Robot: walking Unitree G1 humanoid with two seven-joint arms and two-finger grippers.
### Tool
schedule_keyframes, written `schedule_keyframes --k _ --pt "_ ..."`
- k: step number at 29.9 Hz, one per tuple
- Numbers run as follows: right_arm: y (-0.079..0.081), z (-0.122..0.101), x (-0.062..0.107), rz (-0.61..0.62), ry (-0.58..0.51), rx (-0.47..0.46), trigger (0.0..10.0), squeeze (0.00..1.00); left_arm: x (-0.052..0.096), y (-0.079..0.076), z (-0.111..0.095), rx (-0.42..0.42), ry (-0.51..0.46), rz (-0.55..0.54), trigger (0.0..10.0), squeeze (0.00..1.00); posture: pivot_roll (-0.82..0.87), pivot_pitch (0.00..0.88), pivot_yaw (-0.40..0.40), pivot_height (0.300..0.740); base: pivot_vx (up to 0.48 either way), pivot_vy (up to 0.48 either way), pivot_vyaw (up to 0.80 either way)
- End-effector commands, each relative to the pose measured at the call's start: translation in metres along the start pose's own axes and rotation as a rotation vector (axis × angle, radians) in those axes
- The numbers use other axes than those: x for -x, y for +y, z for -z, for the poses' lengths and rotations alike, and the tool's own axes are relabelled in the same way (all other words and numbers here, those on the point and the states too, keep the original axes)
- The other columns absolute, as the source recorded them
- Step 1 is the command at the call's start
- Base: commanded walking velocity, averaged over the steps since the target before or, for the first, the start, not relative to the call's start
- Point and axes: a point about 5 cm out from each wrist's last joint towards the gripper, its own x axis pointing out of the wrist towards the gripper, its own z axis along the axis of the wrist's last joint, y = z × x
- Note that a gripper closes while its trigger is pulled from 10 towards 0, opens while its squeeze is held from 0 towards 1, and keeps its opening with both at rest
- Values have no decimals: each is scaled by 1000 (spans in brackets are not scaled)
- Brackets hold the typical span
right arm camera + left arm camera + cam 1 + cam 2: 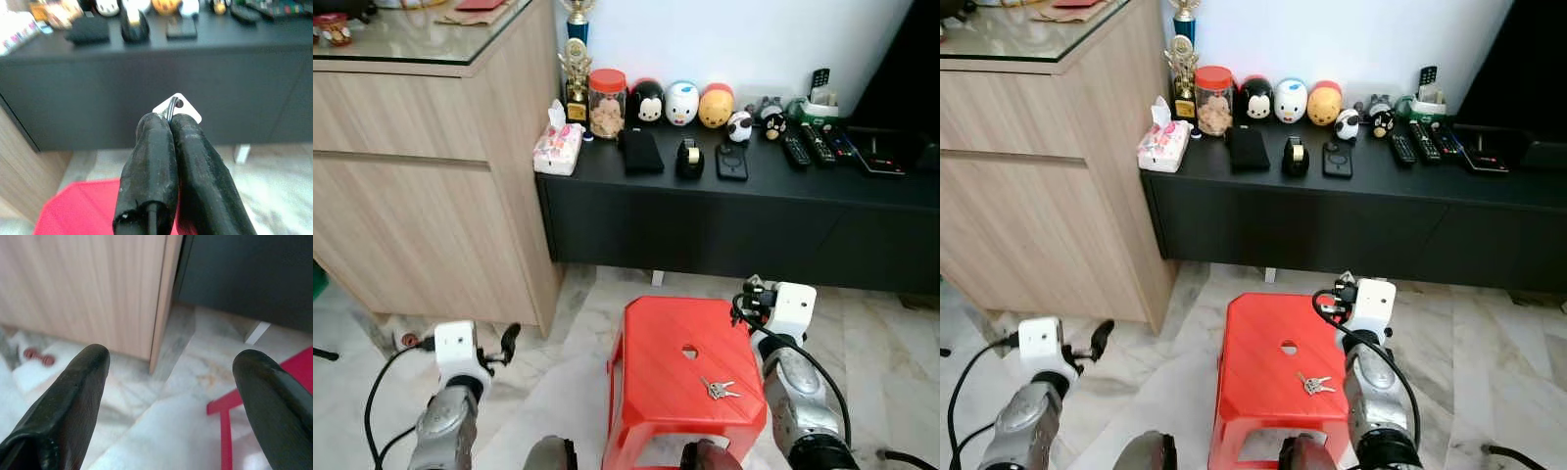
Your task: Hang keys on a hook
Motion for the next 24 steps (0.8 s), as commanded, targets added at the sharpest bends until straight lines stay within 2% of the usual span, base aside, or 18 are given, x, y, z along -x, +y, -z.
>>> schedule_keyframes --k 1,9,20,24 --pt "5 -7 -3 -14 -26 12 10000 0 1 2 2 -2 1 -4 10000 0 120 0 -57 642 -322 0 0" --pt "12 -16 -6 -30 -41 11 10000 0 -4 0 -2 7 -28 -6 10000 0 131 0 -68 642 -303 0 0" --pt "22 -13 -3 -46 -30 3 10000 0 -4 -1 -1 1 -33 7 10000 0 128 0 -63 642 -295 0 0" --pt "24 -13 -3 -52 -28 -1 10000 0 -4 -2 0 -20 -18 13 10000 0 128 0 -61 642 0 0 0"
